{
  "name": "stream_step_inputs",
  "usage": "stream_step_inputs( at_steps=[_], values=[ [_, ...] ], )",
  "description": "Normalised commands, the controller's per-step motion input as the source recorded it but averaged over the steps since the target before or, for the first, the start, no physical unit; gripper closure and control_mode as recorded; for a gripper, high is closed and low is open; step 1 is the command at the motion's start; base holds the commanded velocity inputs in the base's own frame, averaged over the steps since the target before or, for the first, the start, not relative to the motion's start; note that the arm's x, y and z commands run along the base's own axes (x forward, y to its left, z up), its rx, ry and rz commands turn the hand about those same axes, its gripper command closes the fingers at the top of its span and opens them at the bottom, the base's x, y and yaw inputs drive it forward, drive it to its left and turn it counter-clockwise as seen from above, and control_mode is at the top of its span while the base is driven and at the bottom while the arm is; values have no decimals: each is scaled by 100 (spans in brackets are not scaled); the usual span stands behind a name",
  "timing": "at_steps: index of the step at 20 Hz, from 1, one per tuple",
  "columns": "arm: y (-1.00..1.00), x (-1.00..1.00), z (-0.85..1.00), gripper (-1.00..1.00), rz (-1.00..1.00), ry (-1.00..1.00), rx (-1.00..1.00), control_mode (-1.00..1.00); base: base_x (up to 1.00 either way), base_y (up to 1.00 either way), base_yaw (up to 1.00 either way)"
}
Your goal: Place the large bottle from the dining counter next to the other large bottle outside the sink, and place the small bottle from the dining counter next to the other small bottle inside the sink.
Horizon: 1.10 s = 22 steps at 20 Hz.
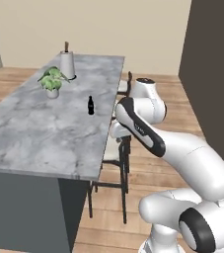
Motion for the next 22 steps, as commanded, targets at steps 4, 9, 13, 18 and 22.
stream_step_inputs(
  at_steps=[4, 9, 13, 18, 22],
  values=[
    [0, 0, 0, -100, 0, 0, 0, 100, -43, -47, 6],
    [0, 0, 0, -100, 0, 0, 0, 100, 7, -56, 1],
    [0, 0, 0, -100, 0, 0, 0, 100, 7, -34, 6],
    [0, 0, 0, -100, 0, 0, 0, 100, 22, -21, 6],
    [0, 0, 0, -100, 0, 0, 0, 100, 29, -20, 5]
  ],
)
